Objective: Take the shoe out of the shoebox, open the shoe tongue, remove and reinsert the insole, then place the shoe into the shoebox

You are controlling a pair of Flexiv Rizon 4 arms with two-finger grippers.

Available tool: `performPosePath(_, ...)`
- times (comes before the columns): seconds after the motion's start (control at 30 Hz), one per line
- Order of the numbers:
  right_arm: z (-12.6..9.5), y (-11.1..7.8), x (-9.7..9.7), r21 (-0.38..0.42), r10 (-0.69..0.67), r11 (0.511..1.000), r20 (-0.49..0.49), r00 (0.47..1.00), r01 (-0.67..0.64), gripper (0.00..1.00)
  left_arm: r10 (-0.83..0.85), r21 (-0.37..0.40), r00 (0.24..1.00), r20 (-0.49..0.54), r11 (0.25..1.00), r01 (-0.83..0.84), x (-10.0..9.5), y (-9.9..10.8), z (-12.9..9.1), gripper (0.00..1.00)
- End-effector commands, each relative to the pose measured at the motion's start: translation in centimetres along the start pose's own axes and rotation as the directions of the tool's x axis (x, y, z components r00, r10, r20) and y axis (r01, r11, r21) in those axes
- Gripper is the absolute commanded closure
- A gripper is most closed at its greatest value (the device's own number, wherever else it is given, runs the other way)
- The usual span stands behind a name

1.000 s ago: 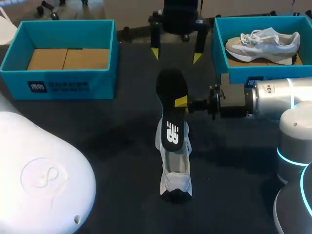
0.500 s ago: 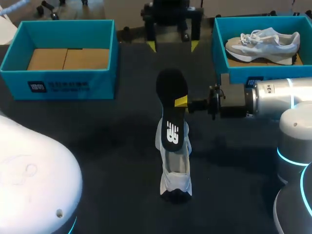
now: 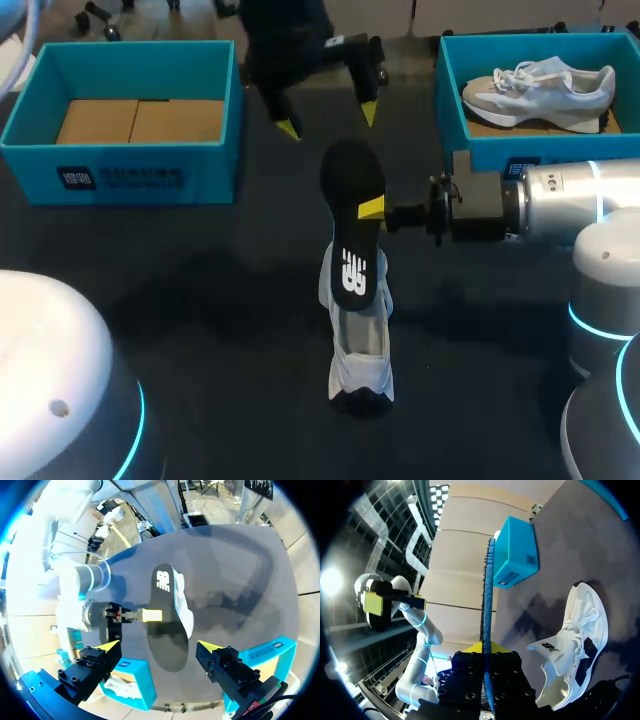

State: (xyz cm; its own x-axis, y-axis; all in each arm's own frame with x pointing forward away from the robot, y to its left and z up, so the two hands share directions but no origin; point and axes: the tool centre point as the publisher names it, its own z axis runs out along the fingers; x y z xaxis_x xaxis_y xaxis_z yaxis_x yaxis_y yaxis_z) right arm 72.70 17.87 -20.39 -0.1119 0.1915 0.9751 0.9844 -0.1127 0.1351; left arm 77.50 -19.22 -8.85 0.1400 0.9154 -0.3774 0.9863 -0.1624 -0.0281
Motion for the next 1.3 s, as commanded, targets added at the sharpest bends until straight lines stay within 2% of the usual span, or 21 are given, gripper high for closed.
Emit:
performPosePath(0.03,0.2,-0.1,0.0,-0.003,0.0,1.0,0.002,1.0,0.0,1.0,0.061,-0.066,0.716,0.695,0.998,-0.021,1.2,-1.0,0.4,0.0)
performPosePath(0.3,0.2,-0.1,0.0,-0.003,0.0,1.0,0.002,1.0,0.0,1.0,0.064,-0.078,0.648,0.759,0.997,-0.007,2.0,-1.8,1.6,0.0)
performPosePath(0.47,0.2,-0.1,0.0,-0.003,0.0,1.0,0.002,1.0,0.0,1.0,0.039,-0.075,0.584,0.811,0.996,0.037,3.3,-2.0,1.2,0.0)
performPosePath(0.53,0.2,-0.1,0.0,-0.003,0.0,1.0,0.002,1.0,0.0,1.0,0.057,-0.094,0.607,0.792,0.995,0.029,4.0,-1.7,0.3,0.0)
performPosePath(0.9,0.2,-0.1,0.0,-0.003,0.0,1.0,0.002,1.0,0.0,1.0,0.057,-0.094,0.607,0.792,0.995,0.029,4.0,-1.7,0.3,0.0)
performPosePath(0.97,0.2,-0.1,0.0,-0.003,0.0,1.0,0.002,1.0,0.0,1.0,0.089,-0.147,0.598,0.796,0.988,0.049,4.1,-2.5,1.1,0.0)
performPosePath(1.03,0.2,-0.1,0.0,-0.003,0.0,1.0,0.002,1.0,0.0,1.0,0.092,-0.157,0.581,0.809,0.986,0.063,4.8,-2.4,2.1,0.0)
performPosePath(1.17,0.2,-0.1,0.0,-0.003,0.0,1.0,0.002,1.0,0.0,1.0,0.085,-0.169,0.565,0.821,0.981,0.098,6.0,-1.8,3.8,0.0)
performPosePath(1.3,0.2,-0.1,0.0,-0.003,0.0,1.0,0.002,1.0,0.0,1.0,0.053,-0.132,0.521,0.852,0.984,0.116,7.1,-1.7,5.4,0.0)
